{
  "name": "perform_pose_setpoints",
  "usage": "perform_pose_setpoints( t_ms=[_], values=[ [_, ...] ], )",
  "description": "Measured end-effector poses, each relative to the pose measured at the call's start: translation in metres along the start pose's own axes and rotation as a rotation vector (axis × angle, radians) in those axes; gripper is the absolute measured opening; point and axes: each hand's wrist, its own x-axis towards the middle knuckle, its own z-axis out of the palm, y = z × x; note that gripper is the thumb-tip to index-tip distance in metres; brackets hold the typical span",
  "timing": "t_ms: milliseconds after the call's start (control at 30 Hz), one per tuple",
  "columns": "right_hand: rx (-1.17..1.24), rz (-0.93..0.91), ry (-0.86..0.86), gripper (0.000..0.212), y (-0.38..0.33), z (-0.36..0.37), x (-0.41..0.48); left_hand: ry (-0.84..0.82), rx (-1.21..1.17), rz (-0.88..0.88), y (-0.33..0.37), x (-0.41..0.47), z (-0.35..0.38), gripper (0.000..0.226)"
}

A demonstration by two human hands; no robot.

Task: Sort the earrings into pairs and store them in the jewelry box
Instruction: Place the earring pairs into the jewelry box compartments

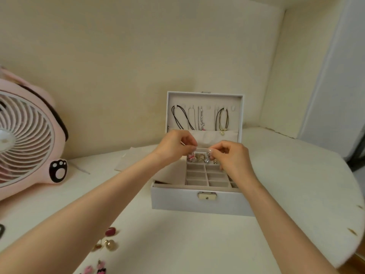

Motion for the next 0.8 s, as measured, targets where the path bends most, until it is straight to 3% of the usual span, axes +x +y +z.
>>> perform_pose_setpoints(
  t_ms=[167,433,600,800],
  values=[
    [0.075,0.039,0.067,0.014,0.007,-0.001,0.004,0.027,0.108,-0.026,-0.012,0.008,0.006,0.005],
    [0.087,0.055,0.054,0.016,0.005,-0.001,0.002,-0.062,-0.076,-0.052,-0.012,0.003,0.011,0.013],
    [0.07,0.071,0.044,0.013,0.002,-0.001,0.0,-0.049,0.055,0.007,-0.012,0.001,0.019,0.006],
    [0.092,0.078,0.035,0.012,-0.002,-0.002,-0.002,-0.029,0.156,0.051,-0.01,-0.001,0.024,0.017]
  ],
)
